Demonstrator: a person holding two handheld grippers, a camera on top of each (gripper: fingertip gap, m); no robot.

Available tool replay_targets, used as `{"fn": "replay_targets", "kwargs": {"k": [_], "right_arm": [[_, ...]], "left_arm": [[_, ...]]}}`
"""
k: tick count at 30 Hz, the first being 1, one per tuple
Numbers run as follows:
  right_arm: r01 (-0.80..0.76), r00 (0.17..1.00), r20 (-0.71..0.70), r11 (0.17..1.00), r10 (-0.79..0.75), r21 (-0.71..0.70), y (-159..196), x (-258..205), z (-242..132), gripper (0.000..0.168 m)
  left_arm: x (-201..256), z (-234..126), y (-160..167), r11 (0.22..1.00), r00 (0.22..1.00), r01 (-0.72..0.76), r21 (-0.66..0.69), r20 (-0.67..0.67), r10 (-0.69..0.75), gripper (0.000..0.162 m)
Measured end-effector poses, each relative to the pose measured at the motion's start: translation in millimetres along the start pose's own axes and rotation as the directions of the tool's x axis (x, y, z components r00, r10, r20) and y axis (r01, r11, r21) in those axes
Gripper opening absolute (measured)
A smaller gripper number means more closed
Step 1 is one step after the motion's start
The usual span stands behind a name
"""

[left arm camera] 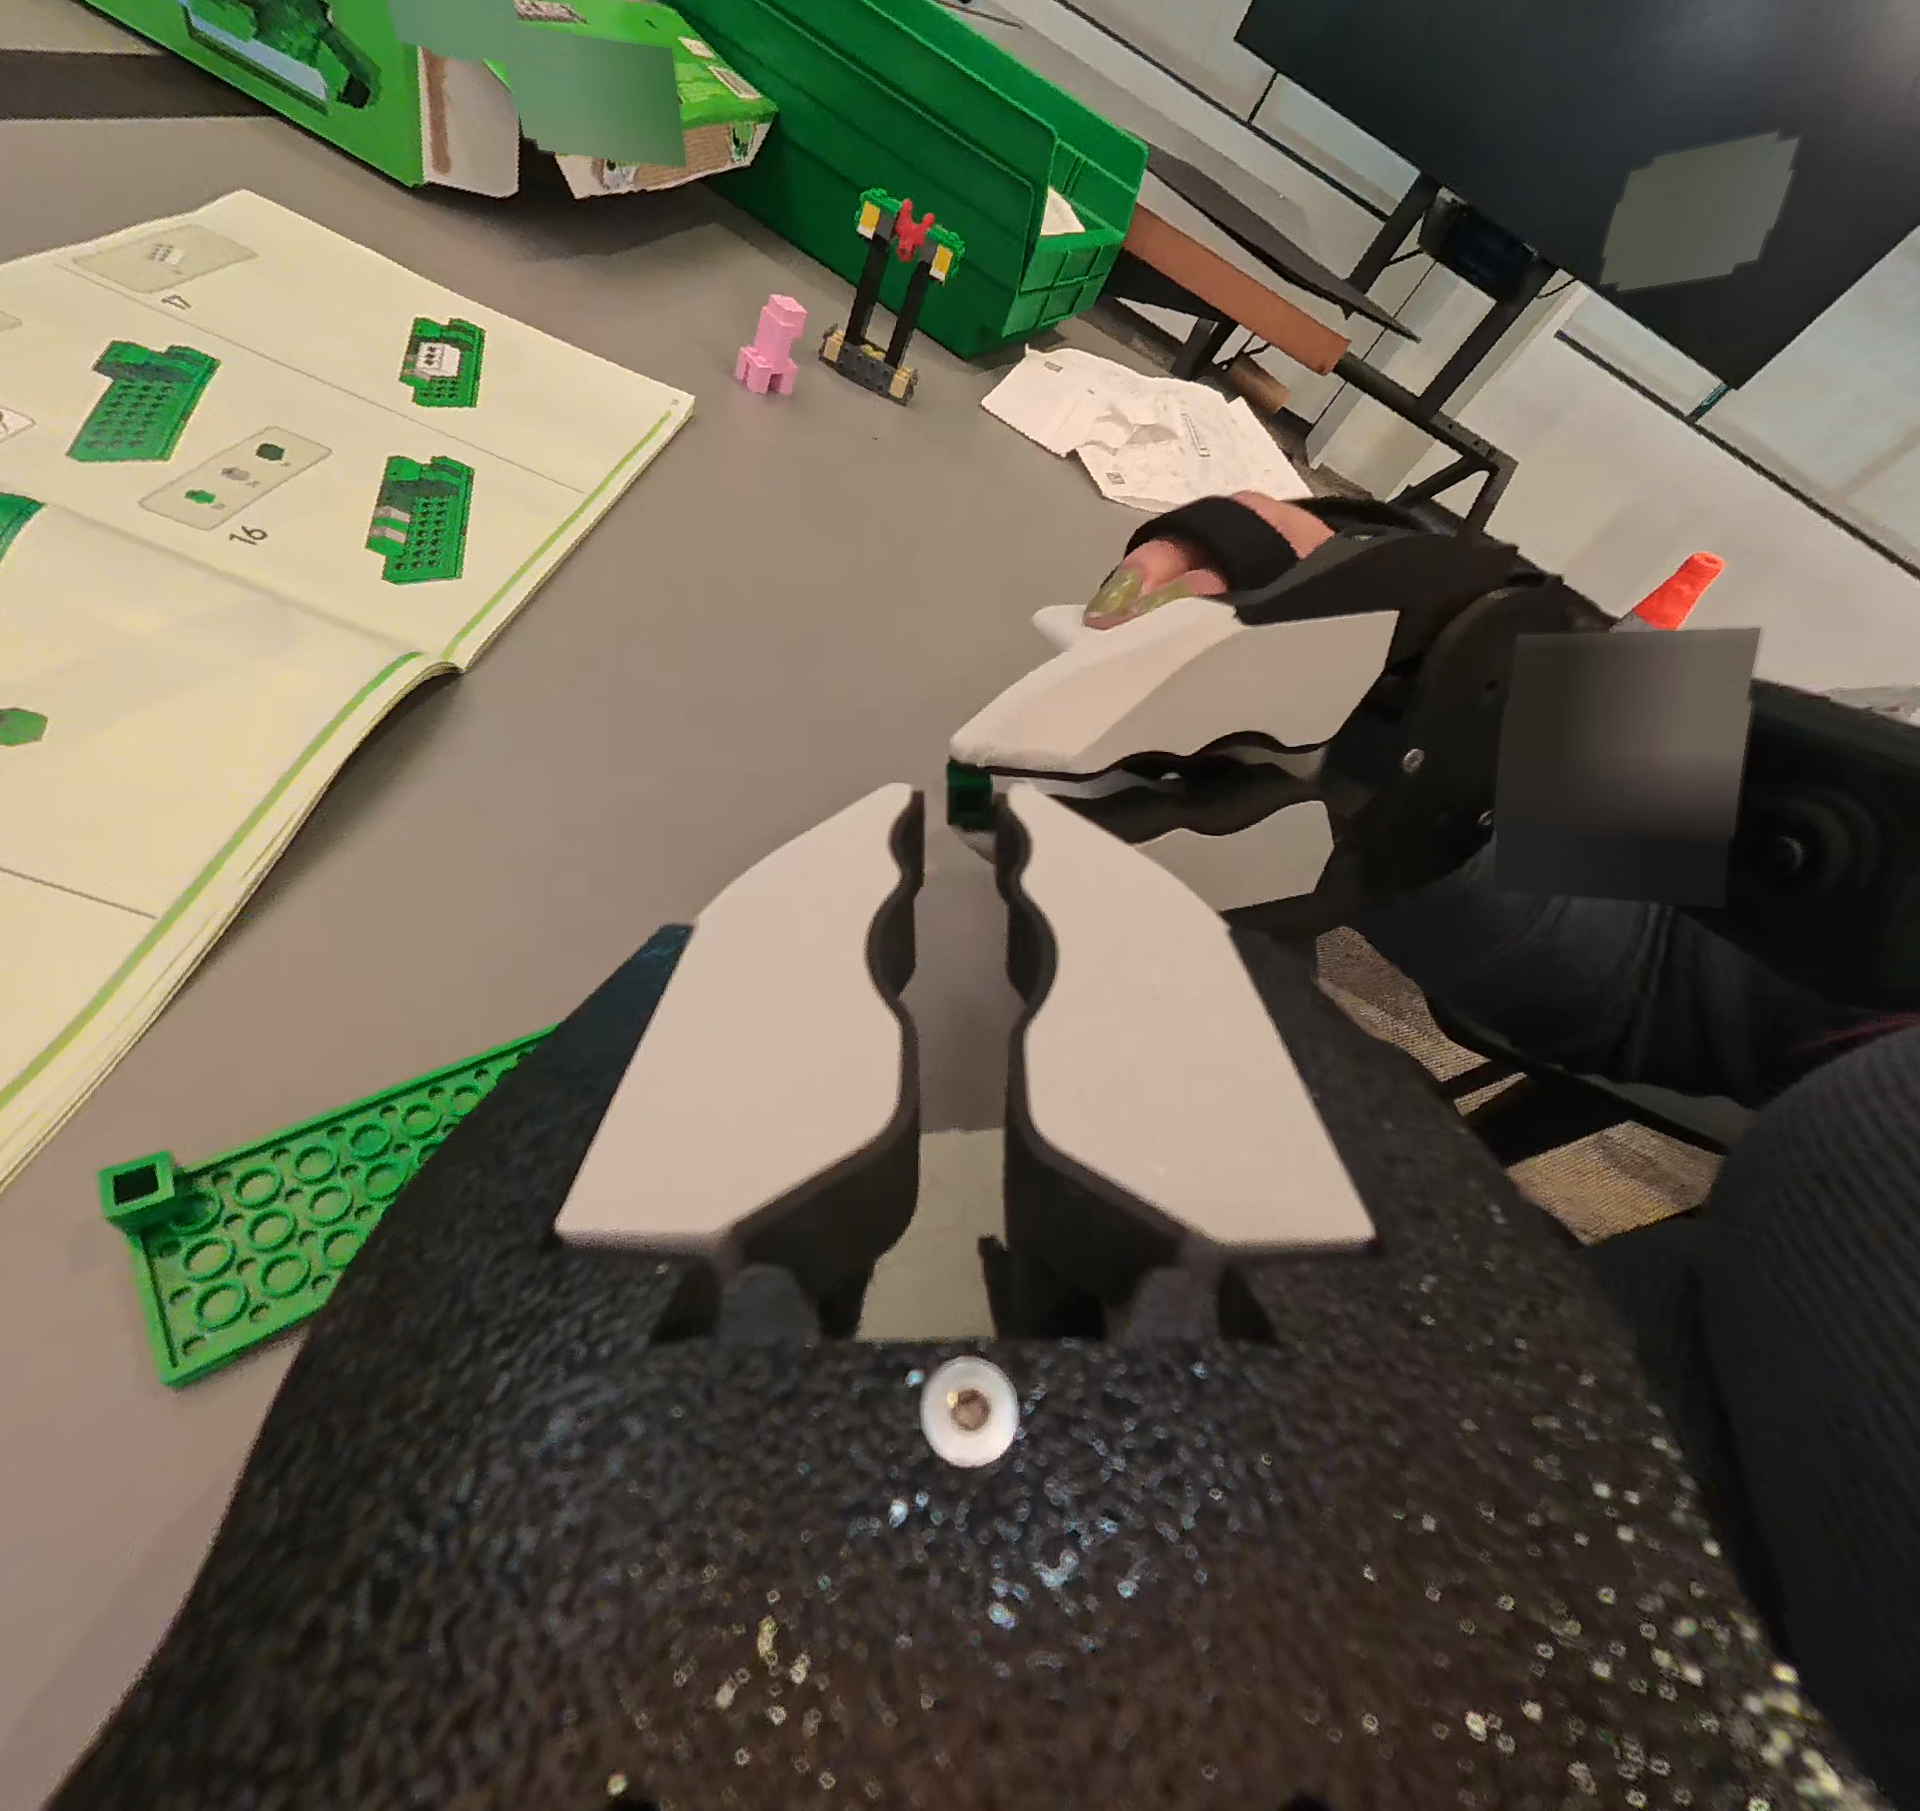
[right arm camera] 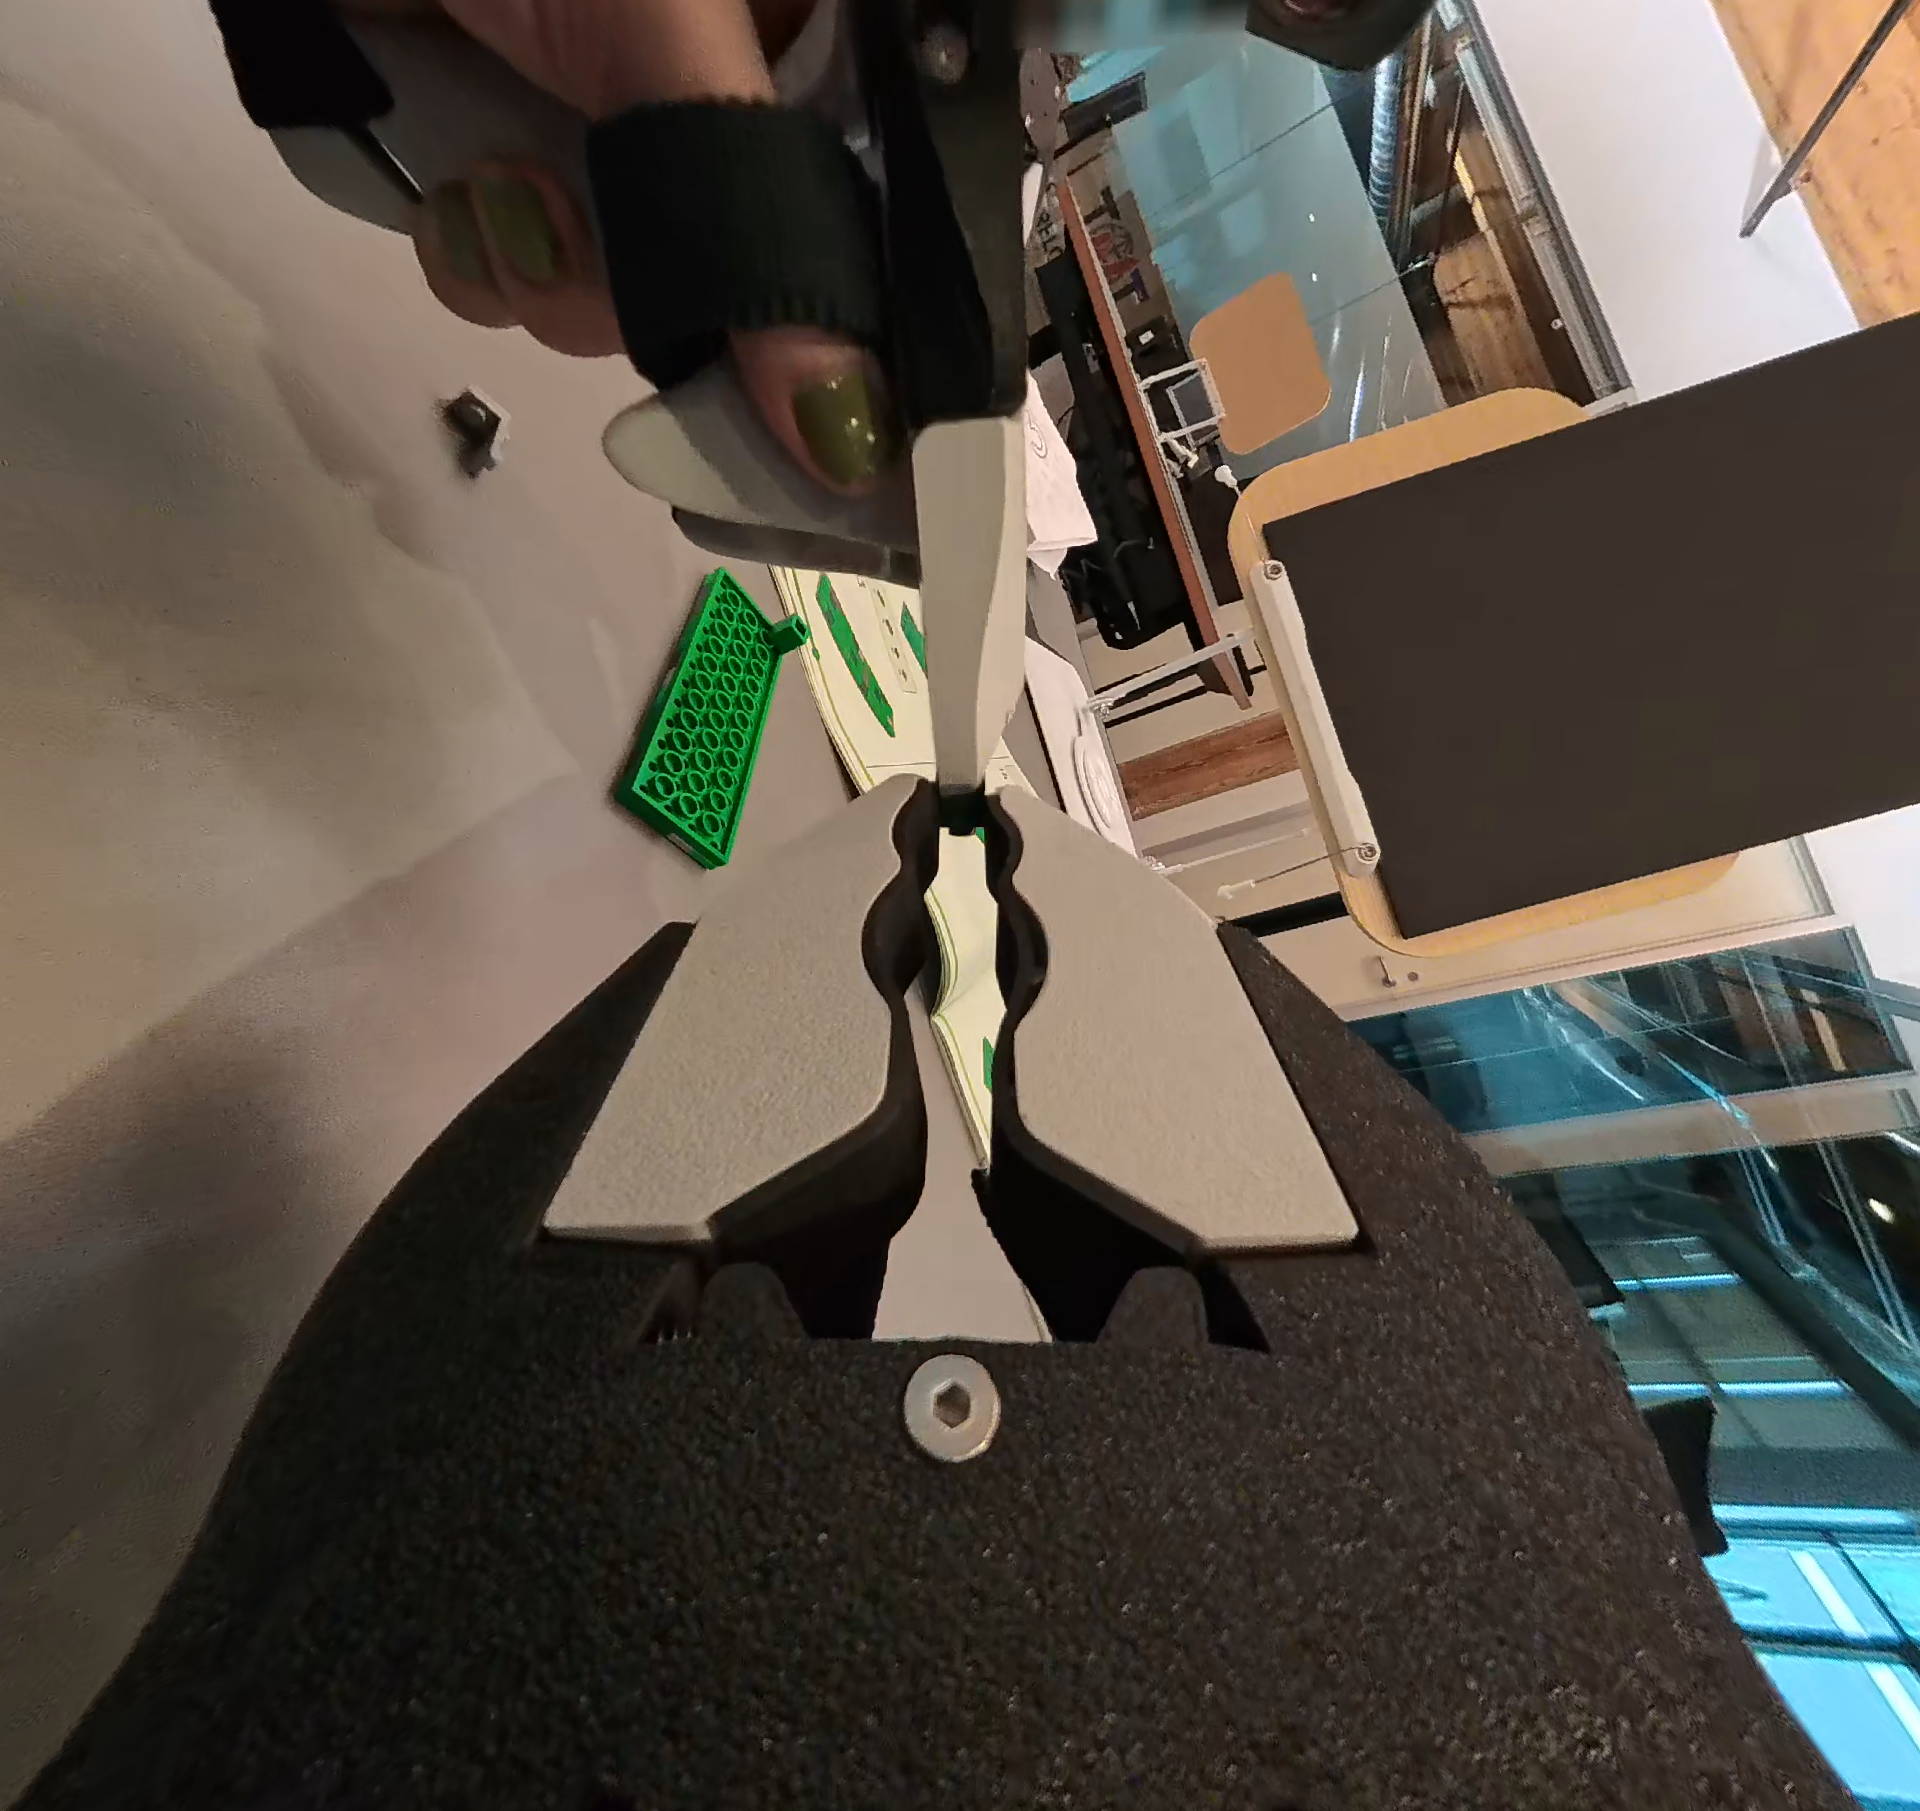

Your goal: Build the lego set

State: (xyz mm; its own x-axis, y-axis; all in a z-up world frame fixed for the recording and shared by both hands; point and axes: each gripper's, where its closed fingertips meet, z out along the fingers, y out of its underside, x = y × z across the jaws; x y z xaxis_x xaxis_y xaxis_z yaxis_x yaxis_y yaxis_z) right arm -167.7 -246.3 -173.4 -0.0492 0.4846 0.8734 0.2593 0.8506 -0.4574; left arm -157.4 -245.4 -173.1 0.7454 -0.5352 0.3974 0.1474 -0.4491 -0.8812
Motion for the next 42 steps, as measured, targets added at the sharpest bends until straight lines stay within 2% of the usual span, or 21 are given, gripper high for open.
{"fn": "replay_targets", "kwargs": {"k": [1,6,8,10,15,19,23,29,33,36,39,42], "right_arm": [[0.002,1.0,-0.002,1.0,-0.002,-0.005,0.6,0.1,0.5,0.008],[-0.053,0.999,-0.006,0.999,0.053,0.013,-0.1,-1.7,2.2,0.009],[-0.164,0.986,0.034,0.985,0.166,-0.046,11.8,-5.3,5.2,0.023],[-0.332,0.93,0.12,0.934,0.347,-0.131,25.8,-17.2,9.2,0.041],[-0.581,0.716,0.26,0.759,0.648,-0.294,28.5,-45.4,24.0,0.05],[-0.658,0.547,0.282,0.613,0.788,-0.437,34.0,-61.3,42.0,0.054],[-0.632,0.488,0.293,0.564,0.822,-0.531,37.6,-72.4,50.7,0.053],[-0.585,0.52,0.303,0.592,0.798,-0.554,35.3,-74.0,54.0,0.033],[-0.555,0.57,0.299,0.627,0.765,-0.547,34.7,-73.5,52.3,0.033],[-0.497,0.68,0.279,0.705,0.679,-0.506,36.5,-68.7,46.3,0.033],[-0.356,0.835,0.258,0.835,0.485,-0.419,37.7,-56.6,38.2,0.033],[-0.187,0.93,0.232,0.908,0.286,-0.374,42.9,-47.7,31.2,0.033]], "left_arm": [[0.1,0.5,-0.2,1.0,1.0,-0.013,0.001,0.004,0.013,0.008],[-4.1,-5.5,0.9,0.992,0.99,-0.124,-0.026,0.068,0.126,0.007],[-15.5,-20.4,-2.1,0.988,0.977,-0.154,-0.03,0.141,0.157,0.007],[-31.0,-42.8,-6.8,0.984,0.959,-0.176,-0.03,0.222,0.178,0.007],[-62.9,-94.5,-14.5,0.981,0.911,-0.194,-0.026,0.367,0.19,0.007],[-68.7,-103.5,-7.3,0.984,0.91,-0.175,-0.039,0.374,0.176,0.007],[-65.7,-93.8,3.0,0.984,0.922,-0.162,-0.068,0.344,0.176,0.007],[-64.7,-81.3,13.2,0.975,0.921,-0.173,-0.139,0.327,0.21,0.007],[-65.6,-80.8,12.8,0.977,0.928,-0.163,-0.134,0.317,0.198,0.007],[-65.7,-81.1,11.5,0.978,0.929,-0.165,-0.13,0.313,0.198,0.007],[-63.0,-79.0,9.1,0.979,0.936,-0.168,-0.117,0.294,0.196,0.007],[-58.4,-73.4,10.0,0.98,0.949,-0.16,-0.118,0.253,0.186,0.007]]}}
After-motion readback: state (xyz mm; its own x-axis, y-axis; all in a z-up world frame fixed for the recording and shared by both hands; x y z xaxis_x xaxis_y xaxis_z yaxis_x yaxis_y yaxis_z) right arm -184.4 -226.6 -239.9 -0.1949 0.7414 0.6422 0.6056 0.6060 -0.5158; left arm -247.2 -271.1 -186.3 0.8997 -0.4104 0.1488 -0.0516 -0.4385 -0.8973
